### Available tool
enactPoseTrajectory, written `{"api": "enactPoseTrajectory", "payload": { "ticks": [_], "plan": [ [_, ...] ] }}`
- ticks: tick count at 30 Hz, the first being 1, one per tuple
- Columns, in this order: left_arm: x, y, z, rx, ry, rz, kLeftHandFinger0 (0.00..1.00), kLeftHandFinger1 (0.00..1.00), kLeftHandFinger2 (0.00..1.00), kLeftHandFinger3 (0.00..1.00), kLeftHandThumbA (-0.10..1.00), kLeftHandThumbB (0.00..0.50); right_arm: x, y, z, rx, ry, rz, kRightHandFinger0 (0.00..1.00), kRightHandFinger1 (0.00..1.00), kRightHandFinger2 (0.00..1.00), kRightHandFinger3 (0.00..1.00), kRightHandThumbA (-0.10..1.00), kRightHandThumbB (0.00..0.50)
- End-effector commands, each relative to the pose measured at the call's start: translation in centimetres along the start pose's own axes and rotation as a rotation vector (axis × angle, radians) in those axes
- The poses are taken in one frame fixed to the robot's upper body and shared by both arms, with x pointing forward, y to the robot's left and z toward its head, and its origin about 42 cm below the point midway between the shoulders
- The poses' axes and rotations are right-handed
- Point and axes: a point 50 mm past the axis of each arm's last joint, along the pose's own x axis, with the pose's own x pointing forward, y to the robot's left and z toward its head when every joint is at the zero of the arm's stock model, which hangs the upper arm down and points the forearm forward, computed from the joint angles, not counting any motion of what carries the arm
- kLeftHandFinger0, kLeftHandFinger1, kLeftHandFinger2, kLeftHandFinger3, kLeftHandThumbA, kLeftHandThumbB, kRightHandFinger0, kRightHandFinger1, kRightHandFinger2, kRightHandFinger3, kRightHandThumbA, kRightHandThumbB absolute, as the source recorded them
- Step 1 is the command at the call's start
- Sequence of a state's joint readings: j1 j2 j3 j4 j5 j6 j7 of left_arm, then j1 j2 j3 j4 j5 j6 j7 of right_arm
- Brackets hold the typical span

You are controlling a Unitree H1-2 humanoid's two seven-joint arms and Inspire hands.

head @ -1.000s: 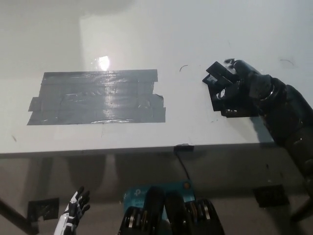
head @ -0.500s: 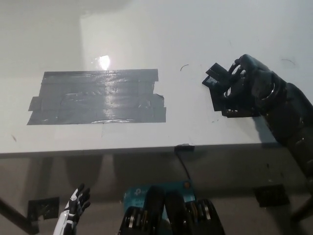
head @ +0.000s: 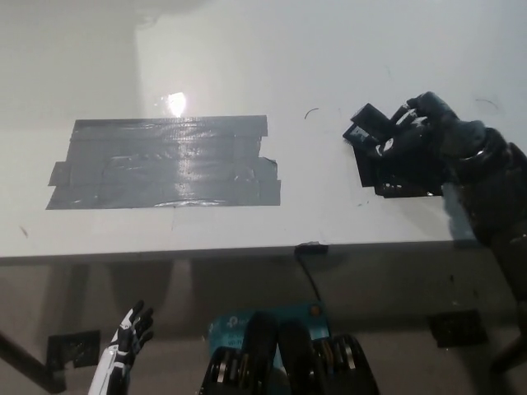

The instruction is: A stapler is kept on the black spot marked on the desk infront of the robot. The robot picks up the stapler using its right hand and passes it to a person

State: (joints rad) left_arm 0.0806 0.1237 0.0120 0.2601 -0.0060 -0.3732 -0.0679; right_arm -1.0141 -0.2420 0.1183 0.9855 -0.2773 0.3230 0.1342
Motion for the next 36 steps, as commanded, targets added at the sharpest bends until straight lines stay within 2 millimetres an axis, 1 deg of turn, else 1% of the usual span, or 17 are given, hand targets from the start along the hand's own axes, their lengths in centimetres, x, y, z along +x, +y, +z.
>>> {"api": "enactPoseTrajectory", "payload": {
  "ticks": [1, 3, 6, 8, 10, 11, 13, 17, 19, 20, 23, 25, 26, 28, 30, 33, 36],
  "plan": [
    [0.2, 0.4, 0.4, 0.013, -0.054, -0.016, 1.0, 1.0, 1.0, 1.0, 1.0, 0.5, -0.3, -3.3, 2.5, 0.394, -0.014, 0.123, 0.0, 0.0, 0.3, 0.23, 0.97, 0.013],
    [0.3, 0.4, 0.5, 0.011, -0.052, -0.021, 1.0, 1.0, 1.0, 1.0, 1.0, 0.495, -0.3, -3.8, 2.3, 0.479, 0.0, 0.147, 0.0, 0.0, 0.28, 0.22, 0.96, 0.031],
    [0.4, 0.4, 0.6, 0.014, -0.053, -0.021, 1.0, 1.0, 1.0, 1.0, 1.0, 0.5, -0.3, -4.4, 2.3, 0.538, -0.002, 0.165, 0.0, 0.0, 0.31, 0.29, 0.94, 0.019],
    [0.5, 0.3, 0.6, 0.015, -0.056, -0.02, 1.0, 1.0, 1.0, 1.0, 1.0, 0.5, -0.3, -4.8, 2.2, 0.538, 0.0, 0.175, 0.0, 0.0, 0.3, 0.27, 0.94, 0.01],
    [0.6, 0.3, 0.7, 0.013, -0.06, -0.02, 1.0, 1.0, 1.0, 1.0, 1.0, 0.5, -0.3, -4.9, 2.2, 0.541, -0.004, 0.174, 0.0, 0.0, 0.35, 0.32, 0.92, 0.013],
    [0.7, 0.3, 0.8, 0.017, -0.061, -0.024, 1.0, 1.0, 1.0, 1.0, 1.0, 0.498, -0.3, -5.0, 2.3, 0.529, -0.001, 0.17, 0.0, 0.0, 0.35, 0.31, 0.92, 0.016],
    [0.8, 0.3, 0.9, 0.018, -0.064, -0.024, 1.0, 1.0, 1.0, 1.0, 1.0, 0.488, -0.3, -4.9, 2.3, 0.543, -0.001, 0.171, 0.0, 0.0, 0.38, 0.33, 0.9, 0.018],
    [0.9, 0.3, 1.1, 0.02, -0.066, -0.023, 1.0, 1.0, 1.0, 1.0, 1.0, 0.498, -0.1, -4.8, 2.3, 0.557, 0.007, 0.205, 0.0, 0.0, 0.38, 0.33, 0.98, 0.015],
    [1.0, 0.4, 1.1, 0.02, -0.066, -0.023, 1.0, 1.0, 1.0, 1.0, 1.0, 0.496, 0.0, -4.6, 2.3, 0.689, -0.006, 0.234, 0.0, 0.0, 0.3, 0.33, 0.93, 0.0],
    [1.0, 0.4, 1.2, 0.02, -0.069, -0.023, 1.0, 1.0, 1.0, 1.0, 1.0, 0.493, 0.1, -4.6, 2.1, 0.785, -0.016, 0.278, 0.0, 0.0, 0.16, 0.29, 1.0, 0.0],
    [1.1, 0.4, 1.2, 0.019, -0.067, -0.023, 1.0, 1.0, 1.0, 1.0, 1.0, 0.495, 0.1, -4.5, 1.6, 0.931, -0.048, 0.337, 0.0, 0.0, 0.01, 0.25, 1.0, 0.012],
    [1.2, 0.4, 1.2, 0.019, -0.072, -0.025, 1.0, 1.0, 1.0, 1.0, 1.0, 0.492, 0.3, -4.3, 1.6, 1.087, -0.073, 0.383, 0.0, 0.0, 0.0, 0.17, 1.0, 0.033],
    [1.2, 0.4, 1.2, 0.016, -0.073, -0.026, 1.0, 1.0, 1.0, 1.0, 1.0, 0.489, 0.3, -4.3, 1.6, 1.119, -0.078, 0.395, 0.0, 0.0, 0.0, 0.12, 1.0, 0.037],
    [1.2, 0.5, 1.2, 0.018, -0.078, -0.027, 1.0, 1.0, 1.0, 1.0, 1.0, 0.485, 0.3, -4.2, 1.7, 1.164, -0.101, 0.413, 0.0, 0.0, 0.0, 0.09, 1.0, 0.019],
    [1.3, 0.5, 1.1, 0.021, -0.08, -0.021, 1.0, 1.0, 1.0, 1.0, 1.0, 0.492, 0.2, -4.3, 2.1, 1.197, -0.137, 0.426, 0.0, 0.0, 0.0, 0.01, 1.0, 0.029],
    [1.4, 0.5, 1.2, 0.022, -0.084, -0.02, 1.0, 1.0, 1.0, 1.0, 1.0, 0.493, 0.0, -4.4, 2.9, 1.214, -0.174, 0.435, 0.0, 0.0, 0.0, 0.0, 1.0, 0.038],
    [1.5, 0.4, 1.2, 0.016, -0.084, -0.021, 1.0, 1.0, 1.0, 1.0, 1.0, 0.495, -0.3, -4.4, 4.9, 1.169, -0.226, 0.43, 0.0, 0.0, 0.0, 0.0, 1.0, 0.036]
  ]
}}
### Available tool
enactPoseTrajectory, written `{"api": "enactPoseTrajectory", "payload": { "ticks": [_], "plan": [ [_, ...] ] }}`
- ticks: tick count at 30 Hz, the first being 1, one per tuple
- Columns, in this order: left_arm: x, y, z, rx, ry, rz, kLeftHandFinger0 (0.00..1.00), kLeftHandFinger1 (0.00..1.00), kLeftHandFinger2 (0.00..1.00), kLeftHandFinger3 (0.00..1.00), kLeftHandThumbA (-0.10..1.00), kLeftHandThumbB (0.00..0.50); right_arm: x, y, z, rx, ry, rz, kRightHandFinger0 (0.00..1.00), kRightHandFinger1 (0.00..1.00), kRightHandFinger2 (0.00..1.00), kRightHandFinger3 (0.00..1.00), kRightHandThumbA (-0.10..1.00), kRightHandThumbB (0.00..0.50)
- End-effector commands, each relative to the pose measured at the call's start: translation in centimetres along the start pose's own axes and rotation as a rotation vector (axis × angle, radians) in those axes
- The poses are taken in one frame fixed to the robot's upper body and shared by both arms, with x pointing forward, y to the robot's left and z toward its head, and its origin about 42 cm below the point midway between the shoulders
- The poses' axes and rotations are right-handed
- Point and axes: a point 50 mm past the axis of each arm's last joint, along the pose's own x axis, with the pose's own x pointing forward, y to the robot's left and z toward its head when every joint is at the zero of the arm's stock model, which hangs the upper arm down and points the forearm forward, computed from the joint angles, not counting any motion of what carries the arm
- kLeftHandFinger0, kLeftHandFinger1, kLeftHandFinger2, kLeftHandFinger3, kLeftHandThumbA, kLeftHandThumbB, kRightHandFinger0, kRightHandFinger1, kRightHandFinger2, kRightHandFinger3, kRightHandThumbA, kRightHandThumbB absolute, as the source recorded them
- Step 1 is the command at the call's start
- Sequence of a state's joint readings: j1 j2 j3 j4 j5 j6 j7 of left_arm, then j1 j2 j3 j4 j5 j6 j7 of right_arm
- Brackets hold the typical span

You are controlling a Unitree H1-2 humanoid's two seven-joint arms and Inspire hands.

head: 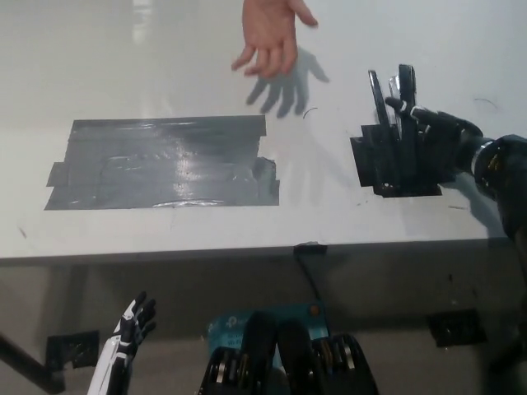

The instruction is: A stapler is kept on the black spot marked on the desk infront of the robot. The robot picks up the stapler using its right hand and passes it to a person

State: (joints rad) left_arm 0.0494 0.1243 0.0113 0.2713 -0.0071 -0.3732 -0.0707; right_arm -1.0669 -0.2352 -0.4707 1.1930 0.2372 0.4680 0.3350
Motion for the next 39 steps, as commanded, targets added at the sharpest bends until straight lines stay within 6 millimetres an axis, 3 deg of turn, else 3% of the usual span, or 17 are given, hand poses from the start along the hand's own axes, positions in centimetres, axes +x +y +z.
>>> {"api": "enactPoseTrajectory", "payload": {
  "ticks": [1, 6, 9, 15, 19, 22, 25, 27, 33, 35, 37, 39],
  "plan": [
    [0.3, 0.5, 0.7, 0.018, -0.065, -0.014, 1.0, 1.0, 1.0, 1.0, 1.0, 0.499, -0.4, 6.4, 6.4, 0.024, -0.173, 0.214, 0.0, 0.0, 0.0, 0.0, 1.0, 0.03],
    [0.4, 0.4, 0.7, 0.017, -0.061, -0.018, 1.0, 1.0, 1.0, 1.0, 1.0, 0.5, -1.0, 10.0, 6.9, -0.032, -0.237, 0.366, 0.0, 0.0, 0.0, 0.0, 1.0, 0.001],
    [0.4, 0.4, 0.7, 0.017, -0.06, -0.016, 1.0, 1.0, 1.0, 1.0, 1.0, 0.499, -1.5, 12.5, 6.8, -0.051, -0.274, 0.429, 0.0, 0.0, 0.0, 0.0, 1.0, 0.016],
    [0.3, 0.3, 0.7, 0.027, -0.052, -0.015, 1.0, 1.0, 1.0, 1.0, 1.0, 0.5, -2.0, 16.1, 6.9, -0.16, -0.288, 0.412, 0.0, 0.0, 0.0, 0.0, 1.0, 0.007],
    [0.2, 0.4, 0.7, 0.034, -0.054, -0.023, 1.0, 1.0, 1.0, 1.0, 1.0, 0.487, -2.0, 17.4, 7.3, -0.219, -0.282, 0.367, 0.0, 0.0, 0.0, 0.0, 1.0, 0.038],
    [0.1, 0.4, 0.6, 0.041, -0.051, -0.022, 1.0, 1.0, 1.0, 1.0, 1.0, 0.492, -1.3, 18.7, 8.5, -0.229, -0.262, 0.298, 0.0, 0.0, 0.0, 0.06, 1.0, 0.078],
    [-0.1, 0.3, 0.5, 0.035, -0.05, -0.025, 1.0, 1.0, 1.0, 1.0, 1.0, 0.489, -1.0, 19.4, 9.1, -0.254, -0.256, 0.256, 0.0, 0.0, 0.0, 0.05, 1.0, 0.055],
    [-0.3, 0.2, 0.4, 0.03, -0.049, -0.028, 1.0, 1.0, 1.0, 1.0, 1.0, 0.485, -0.7, 19.9, 9.6, -0.31, -0.244, 0.224, 0.0, 0.0, 0.0, 0.0, 1.0, 0.035],
    [-1.4, -0.1, -0.2, 0.026, -0.033, -0.018, 1.0, 1.0, 1.0, 1.0, 1.0, 0.498, -0.1, 21.4, 10.0, -0.316, -0.209, 0.209, 0.0, 0.0, 0.0, 0.03, 0.96, 0.066],
    [-1.5, -0.1, -0.3, 0.023, -0.023, -0.019, 1.0, 1.0, 1.0, 1.0, 1.0, 0.5, 0.0, 22.2, 10.1, -0.314, -0.205, 0.195, 0.0, 0.0, 0.0, 0.12, 0.95, 0.048],
    [-1.6, -0.1, -0.3, 0.026, -0.021, -0.018, 1.0, 1.0, 1.0, 1.0, 1.0, 0.5, 0.0, 23.0, 10.2, -0.334, -0.207, 0.167, 0.0, 0.0, 0.0, 0.12, 0.93, 0.066],
    [-1.6, 0.0, -0.4, 0.032, -0.025, -0.02, 1.0, 1.0, 1.0, 1.0, 1.0, 0.5, 0.0, 24.2, 10.5, -0.347, -0.219, 0.141, 0.0, 0.0, 0.0, 0.31, 0.9, 0.07]
  ]
}}
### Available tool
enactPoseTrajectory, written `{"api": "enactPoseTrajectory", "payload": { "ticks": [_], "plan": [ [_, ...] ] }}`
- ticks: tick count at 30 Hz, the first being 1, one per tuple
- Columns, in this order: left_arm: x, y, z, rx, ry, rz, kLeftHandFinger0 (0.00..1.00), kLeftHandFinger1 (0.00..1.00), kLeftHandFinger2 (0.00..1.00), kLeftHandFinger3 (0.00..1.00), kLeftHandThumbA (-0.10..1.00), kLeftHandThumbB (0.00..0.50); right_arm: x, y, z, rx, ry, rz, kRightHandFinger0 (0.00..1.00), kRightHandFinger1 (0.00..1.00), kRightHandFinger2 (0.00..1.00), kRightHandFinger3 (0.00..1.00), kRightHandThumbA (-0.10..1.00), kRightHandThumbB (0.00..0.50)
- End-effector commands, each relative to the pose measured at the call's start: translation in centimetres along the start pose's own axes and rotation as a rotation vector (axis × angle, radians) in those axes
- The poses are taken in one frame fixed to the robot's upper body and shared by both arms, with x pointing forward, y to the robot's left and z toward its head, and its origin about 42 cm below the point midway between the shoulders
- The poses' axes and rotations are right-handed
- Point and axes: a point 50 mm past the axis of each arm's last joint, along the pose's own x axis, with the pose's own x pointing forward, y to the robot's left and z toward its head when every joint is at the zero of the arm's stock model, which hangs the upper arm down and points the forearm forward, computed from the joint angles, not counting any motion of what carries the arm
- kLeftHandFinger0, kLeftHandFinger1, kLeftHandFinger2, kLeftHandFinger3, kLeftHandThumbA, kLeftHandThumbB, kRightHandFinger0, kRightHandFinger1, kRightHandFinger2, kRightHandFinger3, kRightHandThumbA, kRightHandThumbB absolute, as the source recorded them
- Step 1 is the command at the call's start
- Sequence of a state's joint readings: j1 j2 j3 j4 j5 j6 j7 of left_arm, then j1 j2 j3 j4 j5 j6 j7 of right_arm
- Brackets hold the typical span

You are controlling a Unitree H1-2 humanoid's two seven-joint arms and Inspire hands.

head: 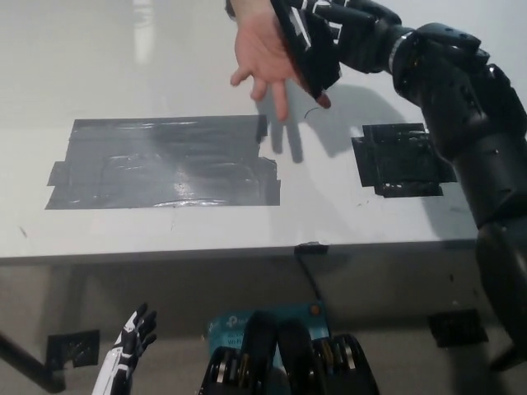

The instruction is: A stapler is kept on the black spot marked on the desk infront of the robot. The robot picks up the stapler using its right hand and passes it to a person

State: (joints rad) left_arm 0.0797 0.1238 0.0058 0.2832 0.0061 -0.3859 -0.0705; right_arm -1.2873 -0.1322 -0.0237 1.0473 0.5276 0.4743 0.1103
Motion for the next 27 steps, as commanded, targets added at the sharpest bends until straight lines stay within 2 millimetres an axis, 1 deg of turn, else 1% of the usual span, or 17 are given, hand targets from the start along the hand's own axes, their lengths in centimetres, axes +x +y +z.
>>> {"api": "enactPoseTrajectory", "payload": {
  "ticks": [1, 2, 4, 8, 10, 11, 13, 15, 18, 19, 20, 21, 23, 24, 25, 26, 27],
  "plan": [
    [-0.3, 0.1, 0.5, 0.021, -0.053, -0.013, 1.0, 1.0, 1.0, 1.0, 1.0, 0.5, -0.2, 4.9, 6.1, -0.093, -0.103, -0.018, 0.0, 0.0, 0.0, 0.23, 0.9, 0.07],
    [-0.3, 0.1, 0.5, 0.02, -0.051, -0.012, 1.0, 1.0, 1.0, 1.0, 1.0, 0.5, -0.2, 5.1, 6.2, -0.121, -0.105, -0.028, 0.0, 0.0, 0.0, 0.23, 0.9, 0.07],
    [-0.3, 0.1, 0.5, 0.018, -0.052, -0.013, 1.0, 1.0, 1.0, 1.0, 1.0, 0.5, -0.1, 5.6, 6.4, -0.161, -0.122, -0.039, 0.0, 0.0, 0.06, 0.54, 0.9, 0.07],
    [-0.4, 0.0, 0.4, 0.014, -0.051, -0.016, 1.0, 1.0, 1.0, 1.0, 1.0, 0.5, 0.2, 7.2, 6.4, -0.351, -0.184, -0.112, 0.0, 0.0, 0.22, 0.28, 0.9, 0.057],
    [-0.6, -0.1, 0.4, 0.012, -0.051, -0.02, 1.0, 1.0, 1.0, 1.0, 1.0, 0.5, 0.7, 8.6, 5.8, -0.548, -0.2, -0.229, 0.0, 0.0, 0.34, 0.63, 0.9, 0.003],
    [-0.6, -0.1, 0.4, 0.01, -0.049, -0.021, 1.0, 1.0, 1.0, 1.0, 1.0, 0.5, 0.7, 8.8, 5.7, -0.542, -0.208, -0.227, 0.0, 0.02, 0.39, 0.71, 0.72, 0.001],
    [-0.4, -0.1, 0.7, 0.015, -0.046, -0.018, 1.0, 1.0, 1.0, 1.0, 1.0, 0.5, 1.2, 9.6, 4.9, -0.631, -0.245, -0.264, 0.0, 0.0, 0.36, 0.86, 0.95, 0.069],
    [-0.2, -0.2, 0.9, 0.017, -0.049, -0.018, 1.0, 1.0, 1.0, 1.0, 1.0, 0.5, 1.4, 9.8, 4.6, -0.653, -0.28, -0.262, 0.0, 0.0, 0.34, 1.0, 1.0, 0.109],
    [0.1, -0.1, 0.9, 0.018, -0.068, -0.02, 1.0, 1.0, 1.0, 1.0, 1.0, 0.5, 1.5, 10.2, 4.0, -0.744, -0.355, -0.259, 0.0, 0.0, 0.36, 1.0, 1.0, 0.112],
    [0.2, 0.0, 0.9, 0.02, -0.071, -0.018, 1.0, 1.0, 1.0, 1.0, 1.0, 0.5, 1.6, 10.2, 3.7, -0.796, -0.371, -0.279, 0.0, 0.04, 0.41, 1.0, 1.0, 0.088],
    [0.1, 0.0, 0.8, 0.019, -0.07, -0.017, 1.0, 1.0, 1.0, 1.0, 1.0, 0.5, 1.7, 10.1, 3.2, -0.881, -0.374, -0.31, 0.11, 0.24, 0.62, 1.0, 1.0, 0.046],
    [0.1, 0.0, 0.9, 0.018, -0.07, -0.017, 1.0, 1.0, 1.0, 1.0, 1.0, 0.5, 1.7, 10.1, 3.1, -0.913, -0.371, -0.321, 0.11, 0.24, 0.62, 1.0, 1.0, 0.046],
    [0.1, 0.0, 0.9, 0.02, -0.067, -0.016, 1.0, 1.0, 1.0, 1.0, 1.0, 0.5, 1.9, 9.7, 2.5, -1.006, -0.372, -0.348, 0.05, 0.21, 0.58, 0.86, 1.0, 0.044],
    [0.0, 0.0, 0.9, 0.02, -0.066, -0.015, 1.0, 1.0, 1.0, 1.0, 1.0, 0.5, 1.9, 9.5, 2.2, -1.052, -0.381, -0.36, 0.01, 0.13, 0.49, 0.46, 1.0, 0.041],
    [0.1, 0.0, 1.0, 0.011, -0.066, -0.019, 1.0, 1.0, 1.0, 1.0, 1.0, 0.497, 2.0, 8.7, 1.6, -1.191, -0.372, -0.378, 0.26, 0.36, 0.67, 0.54, 1.0, 0.066],
    [0.1, 0.0, 1.1, 0.008, -0.066, -0.02, 1.0, 1.0, 1.0, 1.0, 1.0, 0.497, 2.1, 8.4, 1.4, -1.24, -0.366, -0.383, 0.35, 0.39, 0.64, 0.53, 1.0, 0.075],
    [0.1, 0.0, 1.1, 0.008, -0.064, -0.02, 1.0, 1.0, 1.0, 1.0, 1.0, 0.499, 2.1, 8.2, 1.2, -1.237, -0.345, -0.358, 0.53, 0.6, 0.85, 0.77, 1.0, 0.126]
  ]
}}
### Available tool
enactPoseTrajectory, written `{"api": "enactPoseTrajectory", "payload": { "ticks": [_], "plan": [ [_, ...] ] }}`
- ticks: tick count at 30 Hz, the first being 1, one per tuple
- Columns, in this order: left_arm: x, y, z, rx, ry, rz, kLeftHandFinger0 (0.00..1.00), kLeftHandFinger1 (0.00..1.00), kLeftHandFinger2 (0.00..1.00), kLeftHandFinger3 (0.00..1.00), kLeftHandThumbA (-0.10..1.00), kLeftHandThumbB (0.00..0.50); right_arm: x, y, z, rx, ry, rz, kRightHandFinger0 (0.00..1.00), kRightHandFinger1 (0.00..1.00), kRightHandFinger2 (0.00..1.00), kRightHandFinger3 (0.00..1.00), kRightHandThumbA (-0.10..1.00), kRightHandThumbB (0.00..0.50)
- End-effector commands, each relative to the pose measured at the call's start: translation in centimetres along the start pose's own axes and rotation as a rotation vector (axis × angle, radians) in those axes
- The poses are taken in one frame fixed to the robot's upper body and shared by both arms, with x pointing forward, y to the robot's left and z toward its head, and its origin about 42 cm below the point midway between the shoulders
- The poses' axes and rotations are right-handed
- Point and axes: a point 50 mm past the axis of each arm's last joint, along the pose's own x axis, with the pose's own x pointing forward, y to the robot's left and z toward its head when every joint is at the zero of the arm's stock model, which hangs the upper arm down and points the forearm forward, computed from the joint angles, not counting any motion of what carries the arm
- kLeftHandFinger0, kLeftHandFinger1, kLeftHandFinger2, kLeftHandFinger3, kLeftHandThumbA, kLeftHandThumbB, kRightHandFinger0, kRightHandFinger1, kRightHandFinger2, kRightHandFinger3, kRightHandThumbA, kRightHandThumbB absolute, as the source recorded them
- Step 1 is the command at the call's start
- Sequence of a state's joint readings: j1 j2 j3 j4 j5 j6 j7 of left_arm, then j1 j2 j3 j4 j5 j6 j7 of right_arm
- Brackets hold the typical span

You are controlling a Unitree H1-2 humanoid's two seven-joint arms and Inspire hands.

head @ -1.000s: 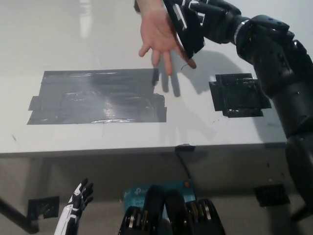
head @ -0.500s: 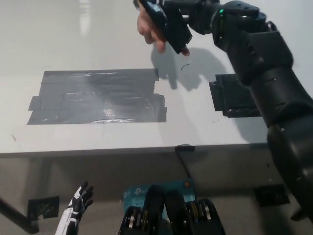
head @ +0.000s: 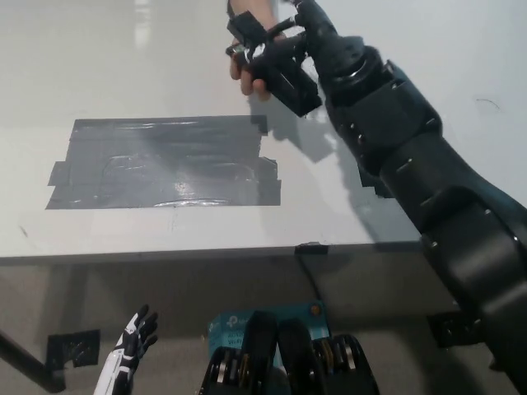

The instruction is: A stapler is kept on the black spot marked on the desk infront of the robot. The robot picks up the stapler using its right hand and passes it to a person

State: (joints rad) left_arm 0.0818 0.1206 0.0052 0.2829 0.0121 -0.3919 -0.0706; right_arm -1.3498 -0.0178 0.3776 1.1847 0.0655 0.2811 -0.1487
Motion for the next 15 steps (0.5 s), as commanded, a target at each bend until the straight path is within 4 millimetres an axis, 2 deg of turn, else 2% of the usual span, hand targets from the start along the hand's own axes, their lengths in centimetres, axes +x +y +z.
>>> {"api": "enactPoseTrajectory", "payload": {
  "ticks": [1, 2, 4, 6, 8, 10, 12, 14, 15],
  "plan": [
    [0.2, 0.1, 1.1, 0.007, -0.061, -0.016, 1.0, 1.0, 1.0, 1.0, 1.0, 0.496, 0.0, -2.1, 3.9, -0.387, -0.237, -0.084, 0.8, 0.95, 1.0, 1.0, 1.0, 0.236],
    [0.2, 0.1, 1.0, 0.008, -0.062, -0.016, 1.0, 1.0, 1.0, 1.0, 1.0, 0.493, 0.1, -2.2, 3.7, -0.409, -0.213, -0.05, 1.0, 1.0, 1.0, 1.0, 1.0, 0.309],
    [0.1, 0.1, 0.9, 0.007, -0.063, -0.016, 1.0, 1.0, 1.0, 1.0, 1.0, 0.489, 0.1, -2.3, 2.9, -0.465, -0.174, 0.008, 1.0, 1.0, 1.0, 1.0, 1.0, 0.409],
    [-0.1, 0.1, 0.8, 0.006, -0.06, -0.016, 1.0, 1.0, 1.0, 1.0, 1.0, 0.49, 0.1, -2.5, 2.4, -0.468, -0.167, 0.025, 1.0, 1.0, 1.0, 1.0, 1.0, 0.432],
    [-0.7, 0.0, 0.5, 0.002, -0.053, -0.019, 1.0, 1.0, 1.0, 1.0, 1.0, 0.487, 0.0, -2.7, 1.9, -0.485, -0.18, 0.023, 1.0, 1.0, 1.0, 1.0, 1.0, 0.421],
    [-1.0, -0.1, 0.3, 0.0, -0.046, -0.02, 1.0, 1.0, 1.0, 1.0, 1.0, 0.493, -0.1, -3.1, 1.5, -0.469, -0.203, 0.009, 1.0, 1.0, 1.0, 1.0, 1.0, 0.435],
    [-1.2, -0.2, 0.2, 0.004, -0.04, -0.021, 1.0, 1.0, 1.0, 1.0, 1.0, 0.498, -0.6, -3.9, 1.6, -0.41, -0.234, -0.001, 1.0, 1.0, 1.0, 1.0, 1.0, 0.385],
    [-1.5, -0.3, 0.1, 0.007, -0.035, -0.022, 1.0, 1.0, 1.0, 1.0, 1.0, 0.494, -1.0, -4.7, 1.4, -0.375, -0.269, -0.013, 1.0, 1.0, 1.0, 1.0, 1.0, 0.426],
    [-1.6, -0.4, 0.0, 0.003, -0.032, -0.023, 1.0, 1.0, 1.0, 1.0, 1.0, 0.492, -1.2, -5.2, 1.5, -0.375, -0.289, -0.03, 1.0, 1.0, 1.0, 1.0, 1.0, 0.427]
  ]
}}
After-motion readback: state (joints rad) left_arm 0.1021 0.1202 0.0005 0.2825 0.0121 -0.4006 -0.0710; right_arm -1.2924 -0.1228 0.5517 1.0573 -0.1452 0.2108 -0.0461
